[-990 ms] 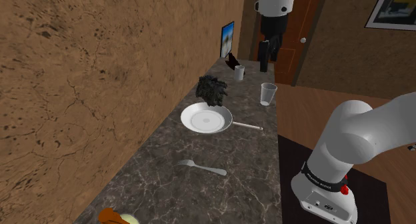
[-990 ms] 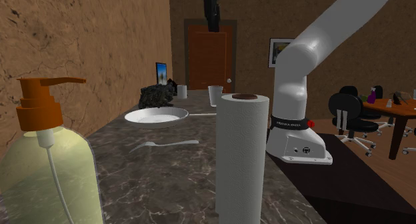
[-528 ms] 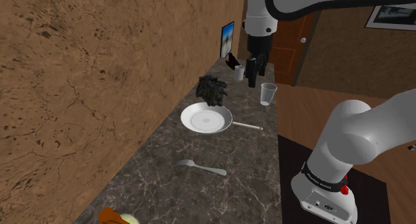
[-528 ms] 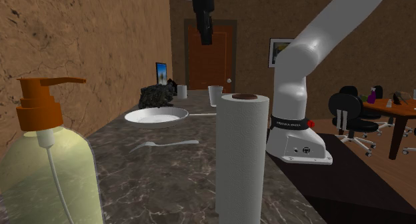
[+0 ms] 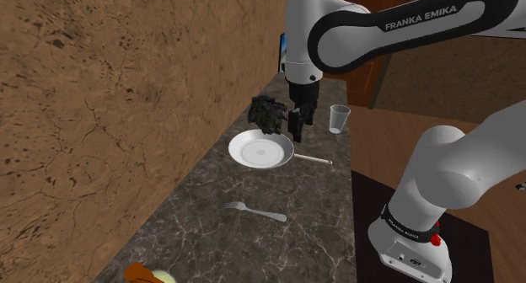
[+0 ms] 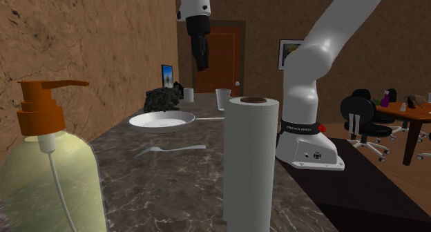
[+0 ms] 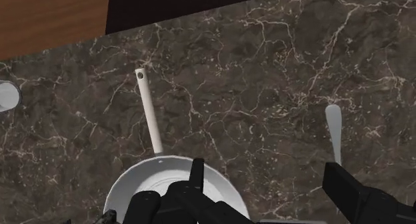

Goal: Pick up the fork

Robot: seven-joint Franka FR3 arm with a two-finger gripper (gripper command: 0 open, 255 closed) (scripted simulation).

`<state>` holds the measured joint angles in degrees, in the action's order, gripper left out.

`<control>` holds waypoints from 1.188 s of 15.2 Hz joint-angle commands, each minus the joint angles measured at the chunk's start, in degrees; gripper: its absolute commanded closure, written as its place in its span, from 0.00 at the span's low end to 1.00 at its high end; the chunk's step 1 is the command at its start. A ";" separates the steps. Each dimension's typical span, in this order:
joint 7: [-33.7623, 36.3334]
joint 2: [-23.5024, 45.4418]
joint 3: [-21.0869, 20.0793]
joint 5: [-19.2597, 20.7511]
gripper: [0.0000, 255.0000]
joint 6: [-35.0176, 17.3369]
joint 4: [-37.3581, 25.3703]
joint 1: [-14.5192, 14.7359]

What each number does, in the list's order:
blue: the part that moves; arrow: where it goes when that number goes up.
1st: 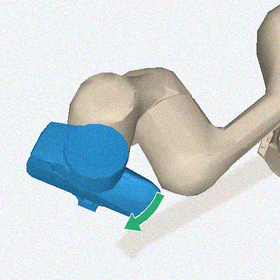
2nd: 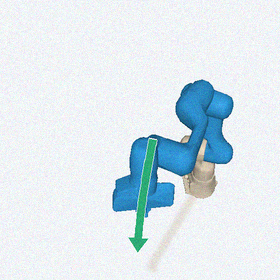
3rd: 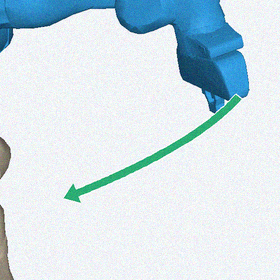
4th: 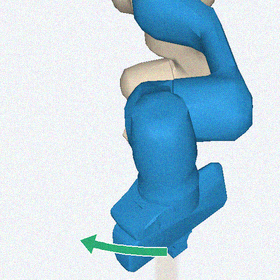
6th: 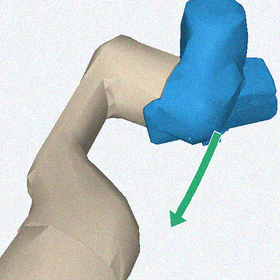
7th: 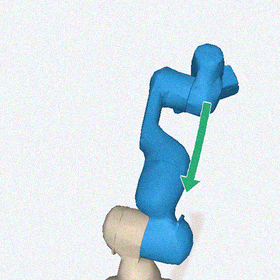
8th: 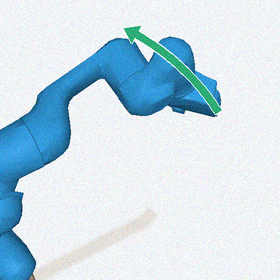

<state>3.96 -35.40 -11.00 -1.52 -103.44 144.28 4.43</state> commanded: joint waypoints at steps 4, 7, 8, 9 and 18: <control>1.98 6.70 -3.36 -2.47 0.00 -8.78 2.47 2.23; 3.13 11.60 -5.40 -3.48 0.00 -13.91 2.92 3.35; 3.54 13.36 -6.09 -3.72 0.00 -15.61 2.93 3.69; 3.96 15.18 -6.78 -3.91 0.00 -17.30 2.87 4.01; 8.89 32.38 -12.07 -2.25 0.00 -30.53 -0.32 6.39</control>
<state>12.33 -4.90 -22.69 -4.22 -132.46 144.27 10.67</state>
